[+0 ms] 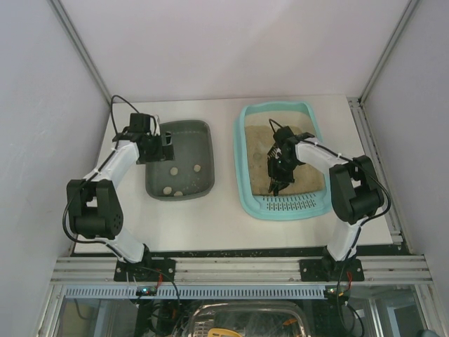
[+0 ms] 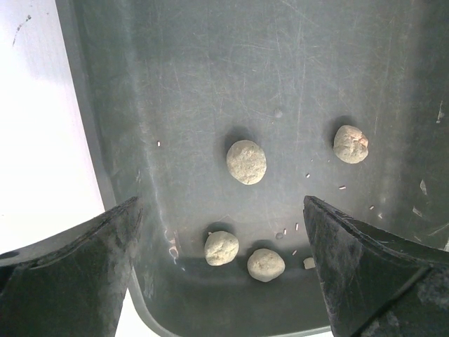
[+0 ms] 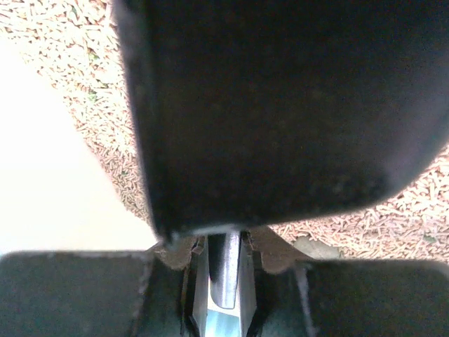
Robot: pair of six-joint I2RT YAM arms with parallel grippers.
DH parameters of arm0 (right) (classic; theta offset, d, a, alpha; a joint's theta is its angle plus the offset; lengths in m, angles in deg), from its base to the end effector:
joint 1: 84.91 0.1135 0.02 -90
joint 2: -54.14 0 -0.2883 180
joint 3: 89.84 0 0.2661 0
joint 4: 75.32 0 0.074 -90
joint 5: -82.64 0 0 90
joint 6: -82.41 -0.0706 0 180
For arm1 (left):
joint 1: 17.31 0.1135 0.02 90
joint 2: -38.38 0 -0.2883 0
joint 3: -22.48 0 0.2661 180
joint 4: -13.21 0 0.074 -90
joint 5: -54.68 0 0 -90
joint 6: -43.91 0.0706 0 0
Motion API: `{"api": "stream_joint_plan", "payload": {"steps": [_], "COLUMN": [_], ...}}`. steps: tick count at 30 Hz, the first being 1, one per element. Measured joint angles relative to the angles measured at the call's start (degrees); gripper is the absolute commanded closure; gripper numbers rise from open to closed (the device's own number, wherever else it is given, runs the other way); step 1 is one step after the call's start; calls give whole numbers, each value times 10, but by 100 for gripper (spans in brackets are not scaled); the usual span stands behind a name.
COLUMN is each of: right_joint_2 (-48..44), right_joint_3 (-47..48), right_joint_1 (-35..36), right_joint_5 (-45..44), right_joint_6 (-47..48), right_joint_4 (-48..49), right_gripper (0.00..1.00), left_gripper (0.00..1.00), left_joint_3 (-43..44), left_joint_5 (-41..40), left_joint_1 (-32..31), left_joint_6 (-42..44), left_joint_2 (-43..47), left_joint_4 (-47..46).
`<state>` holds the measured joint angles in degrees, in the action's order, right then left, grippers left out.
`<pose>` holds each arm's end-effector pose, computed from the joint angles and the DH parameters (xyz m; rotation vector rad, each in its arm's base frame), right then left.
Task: Clean the litter box
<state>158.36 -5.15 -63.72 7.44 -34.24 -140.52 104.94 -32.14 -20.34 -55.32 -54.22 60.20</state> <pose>0.3242 0.1450 0.1624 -0.1288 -3.0889 -0.4247 0.3727 -0.0237 0.2333 -0.1181 2.5702 -0.1521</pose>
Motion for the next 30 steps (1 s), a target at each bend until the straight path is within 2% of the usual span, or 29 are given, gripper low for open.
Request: {"api": "stream_joint_plan", "payload": {"steps": [8,21,30], "right_joint_2": [12,72,79], "right_joint_3": [0,69,67], "right_joint_1": [-5,1,0], "right_joint_5": [17,76,115], "right_joint_6": [23,20,2], "right_joint_4": [31,60,90], "right_gripper": [100,100,100], "left_gripper": [0,0,0], "left_joint_3": [5,5,5], "left_joint_5": [-6,-26,-52], "left_joint_1": [0,0,0], "left_joint_6": [3,0,-2], "left_joint_2": [0,7,9], "left_joint_4": [14,30,33]}}
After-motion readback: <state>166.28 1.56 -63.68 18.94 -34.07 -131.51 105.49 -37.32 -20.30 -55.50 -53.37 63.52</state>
